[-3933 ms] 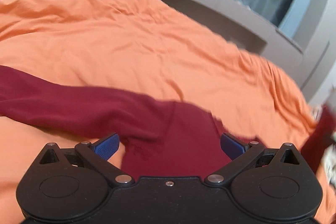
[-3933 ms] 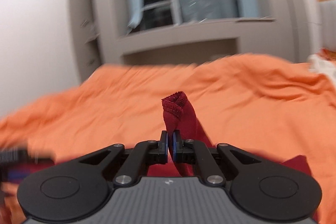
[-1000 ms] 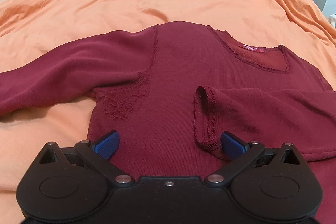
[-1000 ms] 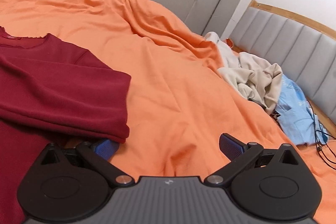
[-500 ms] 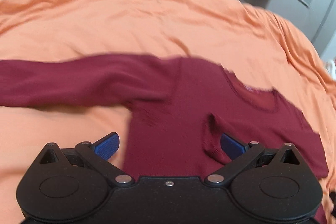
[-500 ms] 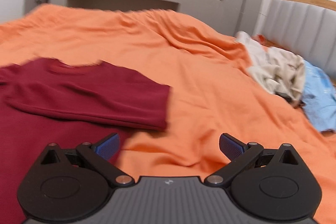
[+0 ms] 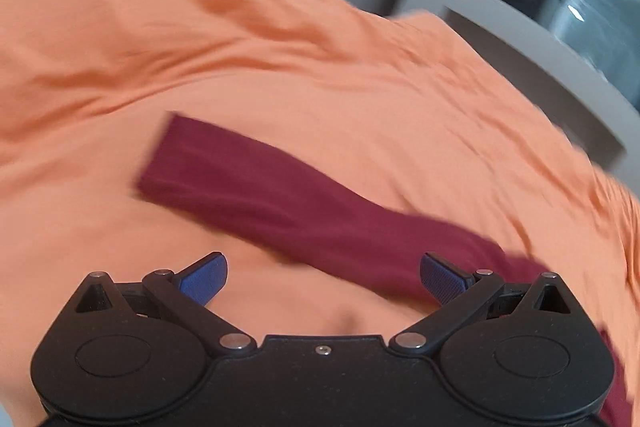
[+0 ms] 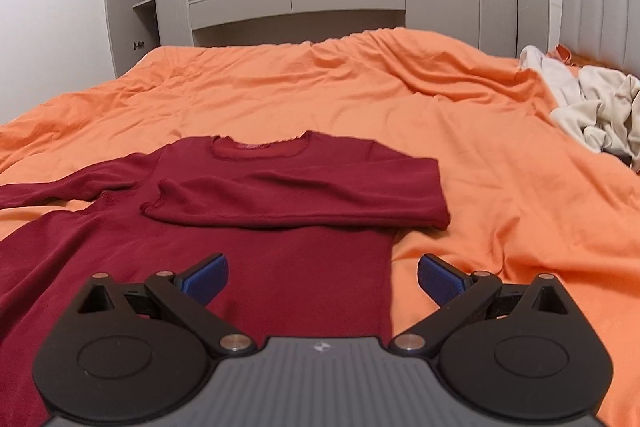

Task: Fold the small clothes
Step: 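Grasp the cuff of the other sweater sleeve with the left gripper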

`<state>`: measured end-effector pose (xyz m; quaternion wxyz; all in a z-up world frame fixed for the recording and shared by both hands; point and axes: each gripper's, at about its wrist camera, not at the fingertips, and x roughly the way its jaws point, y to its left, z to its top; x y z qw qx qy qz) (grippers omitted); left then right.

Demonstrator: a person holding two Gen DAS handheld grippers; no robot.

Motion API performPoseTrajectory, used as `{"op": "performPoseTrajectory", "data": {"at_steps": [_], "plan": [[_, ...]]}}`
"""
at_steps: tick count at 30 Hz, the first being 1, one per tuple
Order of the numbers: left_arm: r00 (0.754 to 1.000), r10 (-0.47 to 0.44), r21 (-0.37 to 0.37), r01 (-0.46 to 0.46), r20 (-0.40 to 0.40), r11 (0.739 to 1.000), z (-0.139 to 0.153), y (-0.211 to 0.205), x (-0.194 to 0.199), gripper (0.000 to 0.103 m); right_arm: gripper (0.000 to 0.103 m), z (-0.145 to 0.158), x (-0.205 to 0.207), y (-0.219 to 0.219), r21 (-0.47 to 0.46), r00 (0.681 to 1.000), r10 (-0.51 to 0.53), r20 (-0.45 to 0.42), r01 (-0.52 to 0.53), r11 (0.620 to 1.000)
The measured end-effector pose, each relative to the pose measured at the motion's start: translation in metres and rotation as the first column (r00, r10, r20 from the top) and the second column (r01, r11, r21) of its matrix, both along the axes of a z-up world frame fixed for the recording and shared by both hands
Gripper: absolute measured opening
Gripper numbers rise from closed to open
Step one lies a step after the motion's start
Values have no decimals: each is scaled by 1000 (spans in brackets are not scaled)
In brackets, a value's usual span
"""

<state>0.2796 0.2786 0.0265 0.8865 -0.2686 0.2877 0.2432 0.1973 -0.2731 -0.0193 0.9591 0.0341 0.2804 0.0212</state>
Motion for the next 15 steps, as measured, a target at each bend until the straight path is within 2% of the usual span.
{"op": "performPoseTrajectory", "data": {"at_steps": [4, 7, 11, 13, 15], "plan": [[988, 144, -129, -136, 55, 982, -19, 49, -16, 102, 103, -4, -3, 6, -2, 1000, 5, -14, -6, 1000], [978, 186, -210, -163, 95, 964, -32, 68, -17, 102, 103, -11, -3, 11, -10, 999, 6, -43, -6, 1000], [962, 231, -246, -191, 144, 950, -44, 77, -12, 100, 103, -16, -4, 18, -29, 999, 2, -52, -4, 1000], [954, 257, -249, -213, 157, 945, -47, 80, -8, 93, 103, -16, -3, 18, -35, 998, 1, -56, -3, 999], [941, 290, -241, -245, 173, 939, -47, 81, -6, 75, 103, -17, -2, 19, -35, 998, -3, -61, 0, 999]]}}
